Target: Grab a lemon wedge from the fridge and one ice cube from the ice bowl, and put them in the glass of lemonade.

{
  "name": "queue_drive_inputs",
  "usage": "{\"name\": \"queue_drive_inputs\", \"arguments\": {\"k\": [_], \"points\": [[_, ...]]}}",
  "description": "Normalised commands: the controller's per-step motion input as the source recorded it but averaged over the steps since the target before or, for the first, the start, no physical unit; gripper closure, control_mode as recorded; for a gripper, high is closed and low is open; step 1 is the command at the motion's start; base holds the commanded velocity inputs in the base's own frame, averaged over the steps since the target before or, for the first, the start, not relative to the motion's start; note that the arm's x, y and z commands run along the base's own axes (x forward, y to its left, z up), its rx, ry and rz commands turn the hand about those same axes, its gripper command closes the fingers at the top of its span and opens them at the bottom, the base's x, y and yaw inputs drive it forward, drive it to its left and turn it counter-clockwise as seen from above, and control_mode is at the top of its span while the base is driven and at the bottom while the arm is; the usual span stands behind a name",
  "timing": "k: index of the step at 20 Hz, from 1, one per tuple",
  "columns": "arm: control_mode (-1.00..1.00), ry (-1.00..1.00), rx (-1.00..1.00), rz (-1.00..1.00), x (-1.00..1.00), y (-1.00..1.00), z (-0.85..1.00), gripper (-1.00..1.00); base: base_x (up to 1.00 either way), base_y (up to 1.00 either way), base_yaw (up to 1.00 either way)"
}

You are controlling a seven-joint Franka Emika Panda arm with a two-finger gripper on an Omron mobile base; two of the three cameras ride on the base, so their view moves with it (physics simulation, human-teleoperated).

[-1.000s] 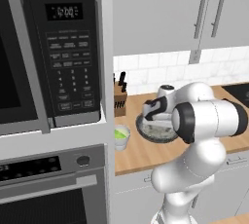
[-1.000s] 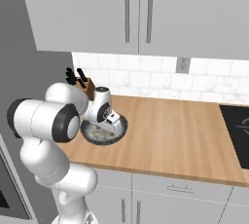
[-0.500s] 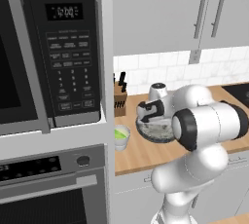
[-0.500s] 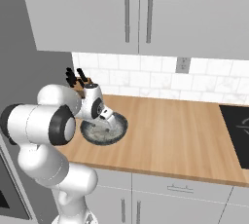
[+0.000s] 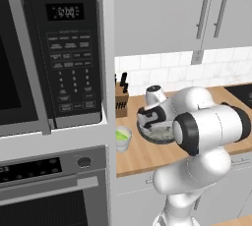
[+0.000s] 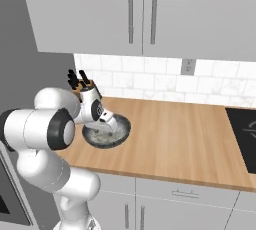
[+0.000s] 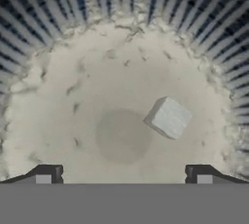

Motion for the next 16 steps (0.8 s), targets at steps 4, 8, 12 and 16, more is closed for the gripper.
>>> {"name": "queue_drive_inputs", "arguments": {"k": [4, 8, 12, 16], "points": [[-1.00, 0.06, 0.01, 0.00, -0.05, -0.10, 0.45, -1.00, 0.00, 0.00, 0.00], [-1.00, -0.01, 0.05, 0.00, -0.15, -0.11, 0.44, -1.00, 0.00, 0.00, 0.00], [-1.00, 0.00, 0.00, 0.00, 0.20, -0.17, 0.00, -1.00, 0.00, 0.00, 0.00], [-1.00, 0.00, 0.00, 0.05, 0.06, -0.43, -0.23, -1.00, 0.00, 0.00, 0.00]]}}
